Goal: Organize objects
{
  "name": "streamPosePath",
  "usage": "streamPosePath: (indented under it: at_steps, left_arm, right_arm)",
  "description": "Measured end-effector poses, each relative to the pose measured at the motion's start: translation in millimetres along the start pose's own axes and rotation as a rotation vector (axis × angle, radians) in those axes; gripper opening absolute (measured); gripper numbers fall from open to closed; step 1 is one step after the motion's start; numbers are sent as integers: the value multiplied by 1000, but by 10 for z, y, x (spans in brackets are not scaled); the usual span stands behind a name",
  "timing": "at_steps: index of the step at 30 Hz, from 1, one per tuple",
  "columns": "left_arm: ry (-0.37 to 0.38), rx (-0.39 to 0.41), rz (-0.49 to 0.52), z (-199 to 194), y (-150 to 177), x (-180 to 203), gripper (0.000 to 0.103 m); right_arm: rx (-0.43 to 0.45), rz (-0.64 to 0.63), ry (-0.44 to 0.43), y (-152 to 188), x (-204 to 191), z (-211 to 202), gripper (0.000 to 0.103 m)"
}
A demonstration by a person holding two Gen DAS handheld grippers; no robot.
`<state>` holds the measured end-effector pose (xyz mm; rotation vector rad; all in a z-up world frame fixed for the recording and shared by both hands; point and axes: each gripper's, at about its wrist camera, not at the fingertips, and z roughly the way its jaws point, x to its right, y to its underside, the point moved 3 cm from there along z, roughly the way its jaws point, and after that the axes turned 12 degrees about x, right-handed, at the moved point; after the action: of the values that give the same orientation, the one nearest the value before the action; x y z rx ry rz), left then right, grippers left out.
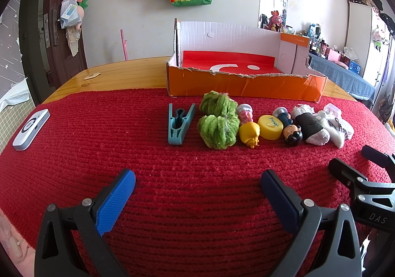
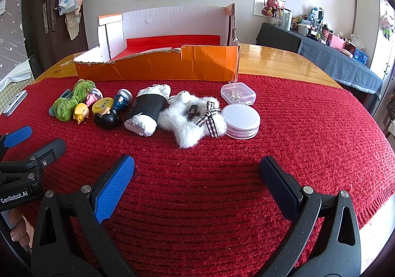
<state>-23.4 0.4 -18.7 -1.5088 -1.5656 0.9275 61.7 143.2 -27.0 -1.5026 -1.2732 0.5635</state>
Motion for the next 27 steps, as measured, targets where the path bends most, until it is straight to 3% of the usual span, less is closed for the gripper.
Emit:
streamPosePath:
  at_steps: [16, 27]
  left_arm:
    - [2, -10, -10, 3, -7, -6, 103]
    - [45, -56, -76, 33, -143, -120, 103]
  right_arm:
    - [-2, 2, 8, -5, -9, -9, 103]
    - [-24, 43, 24, -108, 33, -18, 103]
